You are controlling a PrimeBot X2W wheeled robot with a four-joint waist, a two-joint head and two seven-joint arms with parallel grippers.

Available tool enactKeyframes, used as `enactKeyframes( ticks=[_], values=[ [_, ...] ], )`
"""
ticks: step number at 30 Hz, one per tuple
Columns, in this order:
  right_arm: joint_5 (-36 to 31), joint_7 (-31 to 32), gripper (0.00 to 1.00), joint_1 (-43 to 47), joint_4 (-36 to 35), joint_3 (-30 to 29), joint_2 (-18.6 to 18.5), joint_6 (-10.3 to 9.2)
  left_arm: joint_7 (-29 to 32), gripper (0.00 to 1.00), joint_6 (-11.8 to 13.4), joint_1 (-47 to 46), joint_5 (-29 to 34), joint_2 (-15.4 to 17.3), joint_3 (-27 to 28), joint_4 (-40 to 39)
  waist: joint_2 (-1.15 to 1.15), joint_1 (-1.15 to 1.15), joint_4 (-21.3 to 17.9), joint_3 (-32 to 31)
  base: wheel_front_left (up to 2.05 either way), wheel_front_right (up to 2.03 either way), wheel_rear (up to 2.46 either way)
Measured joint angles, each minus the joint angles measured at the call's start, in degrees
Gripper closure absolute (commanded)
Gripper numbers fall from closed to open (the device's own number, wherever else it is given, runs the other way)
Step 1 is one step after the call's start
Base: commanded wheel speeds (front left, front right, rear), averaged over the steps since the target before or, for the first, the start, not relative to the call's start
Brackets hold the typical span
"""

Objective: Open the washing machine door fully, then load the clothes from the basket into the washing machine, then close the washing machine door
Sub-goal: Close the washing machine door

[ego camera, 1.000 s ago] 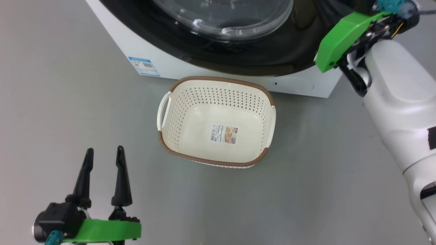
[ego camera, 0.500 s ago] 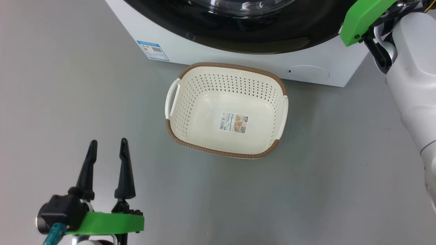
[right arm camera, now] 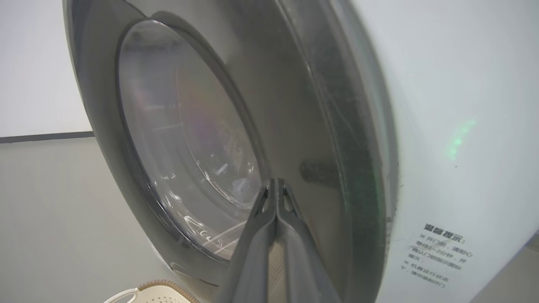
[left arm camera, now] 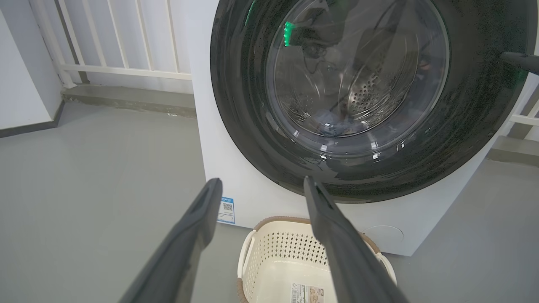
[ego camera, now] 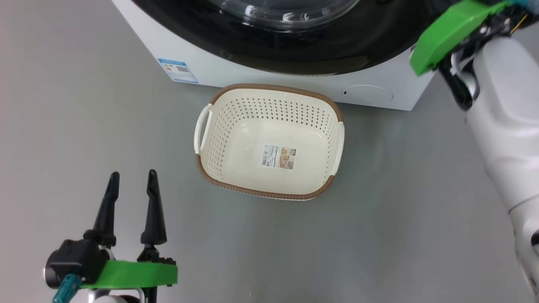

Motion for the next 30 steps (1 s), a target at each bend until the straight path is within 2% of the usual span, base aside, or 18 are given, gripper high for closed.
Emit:
enactKeyframes(
  ticks=[13,14,16,17,18,30],
  values=[
    [0.6,0.0,1.0,20.23,-18.09,-4.49,0.07,0.0,-0.01,0.0,-0.67,-0.02,1.78,0.01,1.08,0.97,0.0,0.0,-3.75,-3.1,0.0,0.0,0.0],
    [0.56,0.0,0.91,21.84,-19.42,-5.15,0.23,0.0,-0.01,0.0,-1.07,0.02,1.91,0.01,1.13,1.11,0.0,0.0,-4.06,-3.46,0.0,0.0,0.0],
    [0.32,0.0,0.5,24.97,-21.97,-6.26,0.74,0.0,-0.01,0.0,-1.36,0.15,2.11,0.03,1.33,1.29,0.0,0.0,-4.8,-4.15,0.0,0.0,0.0],
    [0.0,0.0,0.1,26.48,-23.06,-6.86,0.98,0.0,-0.01,0.0,-1.51,0.29,2.12,0.07,1.4,1.44,0.0,0.0,-5.15,-4.51,0.0,0.0,0.0],
    [-0.23,0.0,0.0,28.01,-23.99,-7.71,1.38,0.0,-0.01,0.0,-1.53,0.52,2.23,0.12,1.41,1.67,0.0,0.0,-5.5,-4.91,0.0,0.0,0.0],
    [-4.24,0.0,0.0,44.87,-32.56,-14.71,5.73,0.0,0.3,0.0,-2.09,3.66,3.13,2.03,1.13,3.54,0.0,0.0,-9.48,-10.68,0.0,0.0,0.0]
  ],
)
